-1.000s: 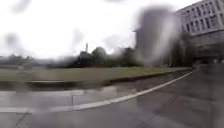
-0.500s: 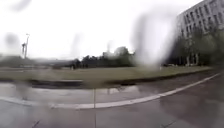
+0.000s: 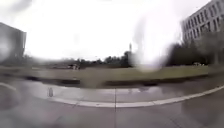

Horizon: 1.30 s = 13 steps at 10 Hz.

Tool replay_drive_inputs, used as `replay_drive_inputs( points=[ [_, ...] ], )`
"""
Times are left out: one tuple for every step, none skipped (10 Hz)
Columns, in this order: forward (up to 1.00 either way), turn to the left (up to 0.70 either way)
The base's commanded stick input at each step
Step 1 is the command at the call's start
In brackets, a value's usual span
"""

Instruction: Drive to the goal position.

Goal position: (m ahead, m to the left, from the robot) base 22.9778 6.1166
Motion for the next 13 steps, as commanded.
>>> replay_drive_inputs(
  points=[
    [0.00, 0.70],
    [0.00, 0.70],
    [0.00, 0.70],
    [0.00, 0.70],
    [0.00, 0.70],
    [0.00, 0.70],
    [0.00, 0.70],
    [0.00, 0.70],
    [0.00, 0.70],
    [0.00, 0.70],
    [0.00, 0.70],
    [0.00, 0.70],
    [0.00, 0.70]
  ],
)
